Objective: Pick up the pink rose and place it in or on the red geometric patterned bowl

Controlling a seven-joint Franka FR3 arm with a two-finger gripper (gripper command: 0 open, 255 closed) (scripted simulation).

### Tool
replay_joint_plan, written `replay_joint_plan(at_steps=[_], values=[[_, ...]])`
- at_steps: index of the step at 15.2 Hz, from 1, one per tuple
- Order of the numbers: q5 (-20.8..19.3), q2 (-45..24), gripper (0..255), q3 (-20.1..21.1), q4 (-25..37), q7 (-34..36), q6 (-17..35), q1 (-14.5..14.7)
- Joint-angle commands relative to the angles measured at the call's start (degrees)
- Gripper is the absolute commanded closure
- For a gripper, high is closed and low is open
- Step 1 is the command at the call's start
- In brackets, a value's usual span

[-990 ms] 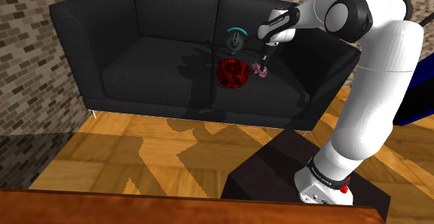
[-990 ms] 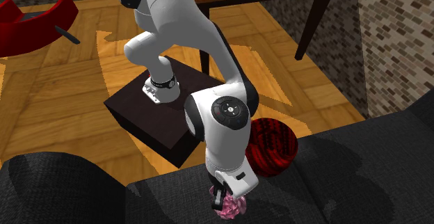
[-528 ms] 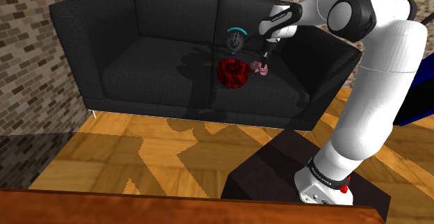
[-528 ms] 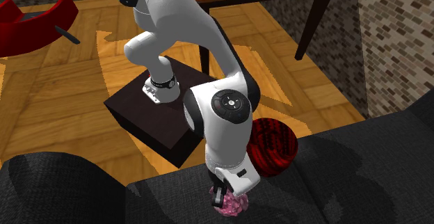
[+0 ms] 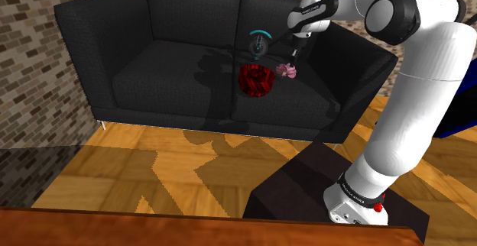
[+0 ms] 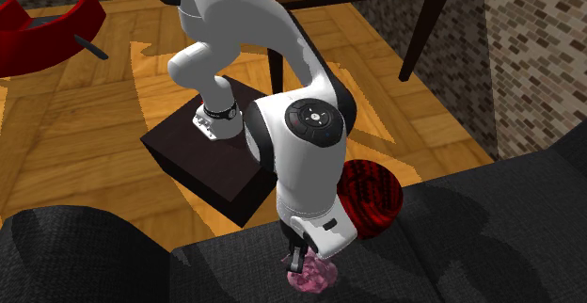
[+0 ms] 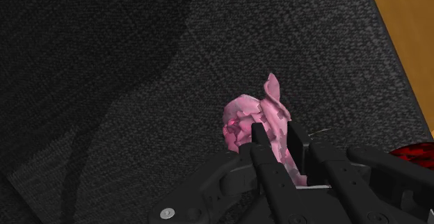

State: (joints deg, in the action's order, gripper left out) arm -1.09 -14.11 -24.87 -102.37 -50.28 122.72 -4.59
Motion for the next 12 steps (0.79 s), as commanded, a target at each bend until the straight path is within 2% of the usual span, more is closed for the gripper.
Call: replay_joint_plan(at_steps=[1,12], values=[[-0.3,0.6,255,0.0,0.9,0.2,-1.4,0.2],[-0.8,2.2,255,-0.3,7.4,-0.1,-9.4,0.3]])
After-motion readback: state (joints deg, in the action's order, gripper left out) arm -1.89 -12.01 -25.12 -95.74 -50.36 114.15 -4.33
